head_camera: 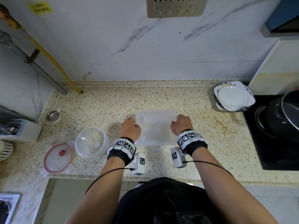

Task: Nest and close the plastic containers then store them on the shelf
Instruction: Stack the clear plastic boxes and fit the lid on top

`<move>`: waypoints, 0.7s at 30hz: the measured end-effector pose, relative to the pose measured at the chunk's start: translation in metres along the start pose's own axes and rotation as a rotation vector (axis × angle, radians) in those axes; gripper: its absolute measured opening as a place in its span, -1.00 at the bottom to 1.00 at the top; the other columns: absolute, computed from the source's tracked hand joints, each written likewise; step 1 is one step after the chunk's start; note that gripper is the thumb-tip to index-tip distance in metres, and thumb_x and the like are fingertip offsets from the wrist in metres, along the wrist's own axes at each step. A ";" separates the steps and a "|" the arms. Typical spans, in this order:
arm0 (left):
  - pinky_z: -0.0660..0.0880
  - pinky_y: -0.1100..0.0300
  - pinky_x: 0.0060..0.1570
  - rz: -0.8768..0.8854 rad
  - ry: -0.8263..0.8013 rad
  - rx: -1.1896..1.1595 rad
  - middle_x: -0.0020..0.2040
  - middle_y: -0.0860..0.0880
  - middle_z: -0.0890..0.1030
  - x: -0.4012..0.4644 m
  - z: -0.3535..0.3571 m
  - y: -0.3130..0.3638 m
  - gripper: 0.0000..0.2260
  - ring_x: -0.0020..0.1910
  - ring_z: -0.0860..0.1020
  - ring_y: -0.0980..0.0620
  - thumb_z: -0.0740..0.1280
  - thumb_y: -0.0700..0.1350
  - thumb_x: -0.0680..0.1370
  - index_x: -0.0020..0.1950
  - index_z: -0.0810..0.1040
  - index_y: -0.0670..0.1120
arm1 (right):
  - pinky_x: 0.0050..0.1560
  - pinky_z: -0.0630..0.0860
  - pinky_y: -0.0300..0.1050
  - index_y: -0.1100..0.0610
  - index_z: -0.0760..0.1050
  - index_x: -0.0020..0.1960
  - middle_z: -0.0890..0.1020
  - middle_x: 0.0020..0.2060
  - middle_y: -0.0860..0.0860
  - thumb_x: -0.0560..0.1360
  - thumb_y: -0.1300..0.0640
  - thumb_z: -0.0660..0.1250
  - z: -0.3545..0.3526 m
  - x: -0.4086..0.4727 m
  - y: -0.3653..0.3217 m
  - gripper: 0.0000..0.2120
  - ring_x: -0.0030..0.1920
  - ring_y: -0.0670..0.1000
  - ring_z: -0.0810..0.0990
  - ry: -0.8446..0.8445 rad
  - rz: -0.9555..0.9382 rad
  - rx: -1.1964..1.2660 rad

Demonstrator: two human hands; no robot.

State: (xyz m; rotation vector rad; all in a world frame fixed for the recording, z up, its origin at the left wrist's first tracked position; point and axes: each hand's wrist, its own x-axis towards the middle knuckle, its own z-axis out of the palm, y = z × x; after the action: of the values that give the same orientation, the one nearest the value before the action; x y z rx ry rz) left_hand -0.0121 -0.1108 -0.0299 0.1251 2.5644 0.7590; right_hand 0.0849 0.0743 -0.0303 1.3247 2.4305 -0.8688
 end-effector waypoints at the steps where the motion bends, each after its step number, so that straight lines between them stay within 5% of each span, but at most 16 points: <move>1: 0.49 0.08 0.09 -0.007 -0.008 0.008 0.28 -0.14 0.57 0.001 -0.001 0.000 -0.68 0.21 0.57 -0.13 0.21 -0.18 0.62 0.37 0.48 -0.13 | 0.28 0.41 0.02 0.24 0.29 0.46 0.34 0.39 0.22 0.64 0.05 0.18 0.000 0.000 0.000 -0.55 0.35 0.20 0.41 -0.005 -0.001 -0.009; 7: 0.50 0.09 0.04 -0.024 -0.023 0.019 0.30 -0.14 0.57 0.000 0.000 -0.001 -0.67 0.21 0.57 -0.13 0.21 -0.16 0.62 0.38 0.49 -0.11 | 0.23 0.46 0.02 0.23 0.31 0.43 0.37 0.36 0.21 0.63 0.05 0.20 0.001 -0.002 0.001 -0.56 0.30 0.20 0.46 -0.005 0.011 -0.016; 16: 0.43 -0.07 0.36 -0.013 -0.059 0.086 0.45 -0.16 0.43 0.001 0.000 0.007 -0.59 0.42 0.41 -0.14 0.18 -0.13 0.62 0.48 0.41 -0.14 | 0.23 0.50 0.11 0.17 0.29 0.46 0.34 0.36 0.21 0.63 0.05 0.19 0.000 -0.001 -0.005 -0.56 0.27 0.22 0.47 0.020 0.044 0.044; 21: 0.53 -0.02 0.23 -0.041 -0.062 0.013 0.44 -0.16 0.47 0.003 -0.001 0.010 -0.57 0.33 0.52 -0.17 0.17 -0.17 0.62 0.51 0.40 -0.12 | 0.19 0.53 0.07 0.16 0.35 0.43 0.43 0.32 0.20 0.62 0.06 0.20 -0.004 0.003 -0.009 -0.59 0.26 0.20 0.50 0.048 0.039 0.084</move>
State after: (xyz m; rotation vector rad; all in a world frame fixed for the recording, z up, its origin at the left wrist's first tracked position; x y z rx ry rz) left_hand -0.0153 -0.1019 -0.0247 0.0981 2.5061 0.7116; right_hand 0.0756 0.0750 -0.0254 1.4333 2.4195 -0.9493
